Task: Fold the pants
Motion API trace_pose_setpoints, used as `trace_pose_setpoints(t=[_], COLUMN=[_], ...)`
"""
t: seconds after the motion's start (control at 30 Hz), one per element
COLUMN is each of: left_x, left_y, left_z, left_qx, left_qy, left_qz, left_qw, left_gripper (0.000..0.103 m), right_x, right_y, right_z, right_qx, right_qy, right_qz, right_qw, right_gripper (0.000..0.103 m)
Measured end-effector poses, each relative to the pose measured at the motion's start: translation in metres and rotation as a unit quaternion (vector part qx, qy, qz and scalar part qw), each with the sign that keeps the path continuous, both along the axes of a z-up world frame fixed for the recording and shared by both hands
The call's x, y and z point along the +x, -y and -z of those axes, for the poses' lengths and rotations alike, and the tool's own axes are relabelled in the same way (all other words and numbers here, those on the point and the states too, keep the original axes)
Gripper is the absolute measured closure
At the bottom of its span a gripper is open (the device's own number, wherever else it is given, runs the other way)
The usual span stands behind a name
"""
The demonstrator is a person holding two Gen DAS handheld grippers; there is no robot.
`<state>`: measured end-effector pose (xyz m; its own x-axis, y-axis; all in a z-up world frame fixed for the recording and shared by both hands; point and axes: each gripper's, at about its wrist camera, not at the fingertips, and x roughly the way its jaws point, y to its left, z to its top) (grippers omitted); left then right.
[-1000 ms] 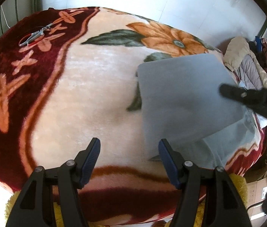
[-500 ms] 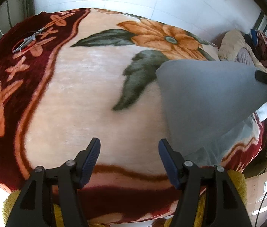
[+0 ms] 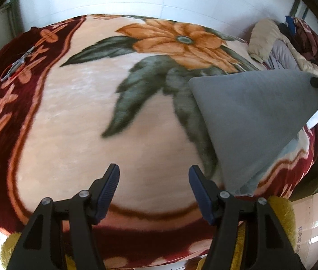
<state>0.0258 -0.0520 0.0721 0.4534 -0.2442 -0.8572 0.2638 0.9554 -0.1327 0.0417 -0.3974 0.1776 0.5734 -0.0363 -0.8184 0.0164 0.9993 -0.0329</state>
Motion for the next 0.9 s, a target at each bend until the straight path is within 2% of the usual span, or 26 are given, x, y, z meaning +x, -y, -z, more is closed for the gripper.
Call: trace_pose_setpoints(t=[0.1, 0.23, 0.47, 0.5, 0.6, 0.67, 0.7, 0.83, 0.9], left_x=[0.001, 0.005, 0.018, 0.02, 0.026, 0.031, 0.034, 0.038, 0.039], left_y=[0.016, 0.035, 0.075, 0.082, 0.1, 0.112, 0.116, 0.124, 0.124], left_z=[0.0, 0.0, 0.004, 0.005, 0.013, 0.021, 0.025, 0.042, 0.049], left_qx=[0.005, 0.007, -0.006, -0.007, -0.009, -0.018, -0.027, -0.055, -0.058], left_qy=[0.004, 0.001, -0.01, -0.008, -0.012, -0.024, -0.031, -0.055, -0.066], left_qz=[0.016, 0.033, 0.062, 0.068, 0.079, 0.084, 0.087, 0.08, 0.067], left_qw=[0.9999, 0.9994, 0.998, 0.9976, 0.9968, 0.996, 0.9954, 0.9938, 0.9939], left_gripper=[0.036, 0.036, 0.036, 0.036, 0.036, 0.036, 0.036, 0.036, 0.036], right_x=[0.002, 0.006, 0.012, 0.012, 0.009, 0.004, 0.0, -0.025, -0.033], right_y=[0.022, 0.049, 0.075, 0.078, 0.083, 0.086, 0.089, 0.099, 0.107], right_z=[0.019, 0.061, 0.127, 0.134, 0.146, 0.141, 0.136, 0.117, 0.115], right_qx=[-0.004, 0.013, 0.025, 0.025, 0.031, 0.043, 0.049, 0.045, 0.058], right_qy=[-0.015, -0.042, -0.085, -0.089, -0.091, -0.086, -0.083, -0.046, -0.041], right_qz=[0.018, 0.049, 0.089, 0.094, 0.101, 0.107, 0.113, 0.147, 0.157], right_qw=[1.0, 0.998, 0.992, 0.991, 0.99, 0.99, 0.989, 0.987, 0.985], right_gripper=[0.098, 0.098, 0.098, 0.096, 0.09, 0.089, 0.086, 0.051, 0.045])
